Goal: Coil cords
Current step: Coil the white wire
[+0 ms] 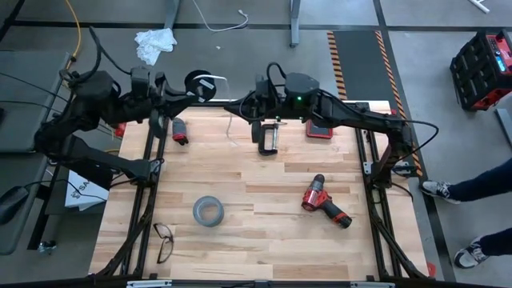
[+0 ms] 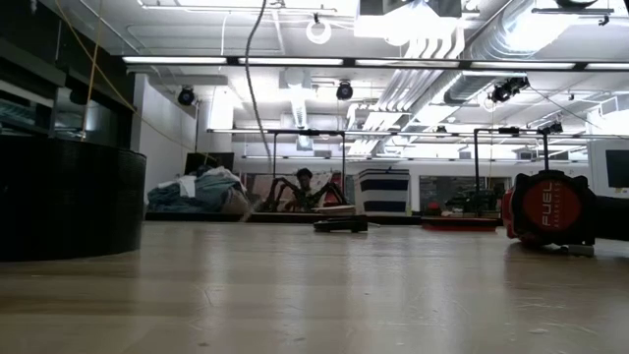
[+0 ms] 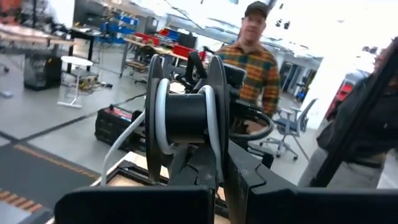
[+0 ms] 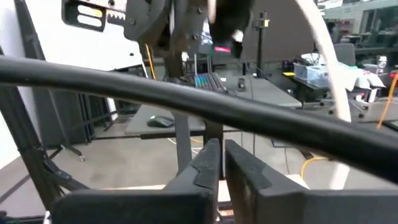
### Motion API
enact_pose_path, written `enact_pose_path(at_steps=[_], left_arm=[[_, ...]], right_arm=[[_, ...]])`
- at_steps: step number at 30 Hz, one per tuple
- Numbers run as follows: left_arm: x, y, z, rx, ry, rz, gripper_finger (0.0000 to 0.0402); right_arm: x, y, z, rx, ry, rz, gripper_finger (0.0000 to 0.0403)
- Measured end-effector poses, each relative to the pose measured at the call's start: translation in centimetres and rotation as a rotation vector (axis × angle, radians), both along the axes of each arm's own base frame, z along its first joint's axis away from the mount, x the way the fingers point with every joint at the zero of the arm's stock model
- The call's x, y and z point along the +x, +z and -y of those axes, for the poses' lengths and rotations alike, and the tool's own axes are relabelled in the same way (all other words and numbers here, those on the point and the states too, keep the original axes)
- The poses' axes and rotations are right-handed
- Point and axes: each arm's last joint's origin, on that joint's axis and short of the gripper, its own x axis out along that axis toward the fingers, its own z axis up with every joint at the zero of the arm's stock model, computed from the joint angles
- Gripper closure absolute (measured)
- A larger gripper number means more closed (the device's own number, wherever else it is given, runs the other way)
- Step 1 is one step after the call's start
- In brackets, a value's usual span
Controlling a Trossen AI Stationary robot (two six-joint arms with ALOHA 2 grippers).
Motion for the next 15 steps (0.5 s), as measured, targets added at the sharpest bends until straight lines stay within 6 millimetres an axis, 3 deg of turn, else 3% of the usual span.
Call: enact_pose_path(at_steps=[8, 15], left_arm=[[-1.1, 1.0, 0.1, 0.059, -0.005, 0.077, 0.0401], [0.1, 1.6, 0.4, 0.056, -0.126, 0.158, 0.0401]], right_arm=[[-1.3, 1.1, -1.4, -0.042, -0.118, -0.003, 0.0292], [-1.5, 1.3, -1.3, -0.018, -0.212, 0.008, 0.0252]])
